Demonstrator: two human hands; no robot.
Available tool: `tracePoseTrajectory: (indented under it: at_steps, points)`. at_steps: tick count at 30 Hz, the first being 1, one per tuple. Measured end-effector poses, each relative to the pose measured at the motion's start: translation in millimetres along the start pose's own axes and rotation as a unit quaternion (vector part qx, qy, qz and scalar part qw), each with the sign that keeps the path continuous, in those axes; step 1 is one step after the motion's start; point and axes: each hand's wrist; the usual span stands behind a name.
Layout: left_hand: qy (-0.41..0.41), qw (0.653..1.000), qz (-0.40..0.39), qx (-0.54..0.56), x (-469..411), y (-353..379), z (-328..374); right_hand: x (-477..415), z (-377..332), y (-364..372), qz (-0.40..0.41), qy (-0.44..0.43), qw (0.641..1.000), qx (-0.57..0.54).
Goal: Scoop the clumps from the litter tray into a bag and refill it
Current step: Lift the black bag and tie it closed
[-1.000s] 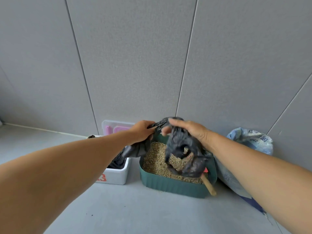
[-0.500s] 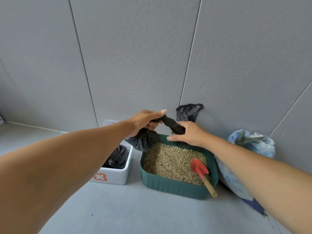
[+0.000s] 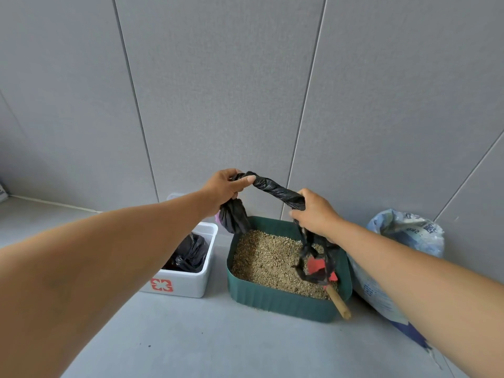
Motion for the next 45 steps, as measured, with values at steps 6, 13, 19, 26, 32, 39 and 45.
tracePoseTrajectory:
  at_steps: [6, 13, 19, 26, 32, 39, 45]
  points:
    - [-0.003, 0.996, 0.073, -0.049, -4, 1, -5, 20, -14, -16, -0.305, 0.008, 0.952, 0.007]
    - [-0.128, 0.979, -0.047, -0.154, 7, 12, -9, 7, -29, -21, -0.215, 0.034, 0.814, -0.539]
    - [-0.199, 0.953, -0.215, -0.078, 14, 17, -4, 7, -35, -14, -0.083, 0.097, 0.975, -0.180]
    - [-0.150, 0.969, -0.190, -0.047, 14, 20, -6, 0, -30, -9, -0.184, 0.157, 0.952, -0.189]
    - [-0.089, 0.992, -0.084, 0.008, 7, -1, -4, -1, -6, -24, -0.304, 0.134, 0.908, -0.256]
    - [-0.084, 0.995, -0.047, 0.015, 2, -9, -6, 10, -8, -11, -0.156, -0.013, 0.984, -0.088]
    - [-0.124, 0.988, -0.055, -0.077, 4, 3, -4, 6, -25, -23, -0.241, -0.045, 0.861, -0.445]
Point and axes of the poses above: each hand's wrist, its own x-axis away from the middle knuckle, its own y-axis out of the palm, z = x × y, and after that the axes turned 14 degrees about x, right-handed
